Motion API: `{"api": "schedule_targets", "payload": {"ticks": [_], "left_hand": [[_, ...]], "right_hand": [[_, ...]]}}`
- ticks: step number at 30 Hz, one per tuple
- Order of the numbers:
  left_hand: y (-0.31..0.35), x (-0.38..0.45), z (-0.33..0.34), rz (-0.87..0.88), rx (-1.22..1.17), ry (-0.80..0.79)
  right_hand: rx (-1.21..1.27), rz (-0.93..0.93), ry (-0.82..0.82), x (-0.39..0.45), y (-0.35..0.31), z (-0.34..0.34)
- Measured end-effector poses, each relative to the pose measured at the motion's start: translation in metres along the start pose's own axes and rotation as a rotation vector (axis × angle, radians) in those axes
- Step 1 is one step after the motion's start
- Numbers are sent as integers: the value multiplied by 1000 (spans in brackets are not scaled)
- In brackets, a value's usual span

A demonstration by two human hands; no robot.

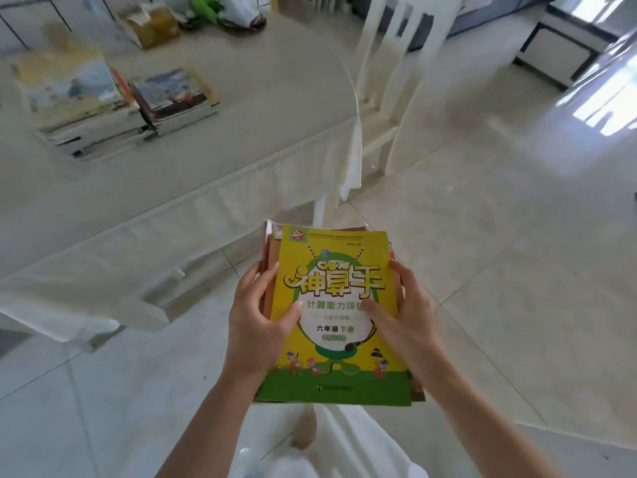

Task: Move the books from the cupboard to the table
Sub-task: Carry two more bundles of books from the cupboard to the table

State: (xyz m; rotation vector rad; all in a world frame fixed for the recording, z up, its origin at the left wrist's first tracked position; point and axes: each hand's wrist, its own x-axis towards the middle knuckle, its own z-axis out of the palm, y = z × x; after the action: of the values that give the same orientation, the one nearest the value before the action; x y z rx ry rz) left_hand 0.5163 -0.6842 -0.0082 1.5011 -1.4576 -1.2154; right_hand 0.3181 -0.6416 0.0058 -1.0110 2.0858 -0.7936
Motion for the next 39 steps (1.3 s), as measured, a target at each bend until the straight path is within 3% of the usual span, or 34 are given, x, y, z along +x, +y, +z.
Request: {"api": "schedule_targets", "payload": {"ticks": [12, 21, 25, 31, 35, 39], "left_hand": [[33, 152, 2, -21, 4, 211], [31, 246, -29, -81, 11, 353], [16, 292, -50, -92, -11, 379], [0, 373, -94, -143, -176, 302], [-8, 422, -129, -353, -527, 283], [-21, 465, -160, -531, -542, 242]], "right_hand": [[-1, -135, -229, 178, -102, 18], [0, -193, -352, 264, -177, 57], [31, -79, -372, 304, -202, 88], [79, 259, -521, 377, -261, 137], [35, 308, -599, 413, -295, 174], [25, 270, -605, 438, -325, 205]]}}
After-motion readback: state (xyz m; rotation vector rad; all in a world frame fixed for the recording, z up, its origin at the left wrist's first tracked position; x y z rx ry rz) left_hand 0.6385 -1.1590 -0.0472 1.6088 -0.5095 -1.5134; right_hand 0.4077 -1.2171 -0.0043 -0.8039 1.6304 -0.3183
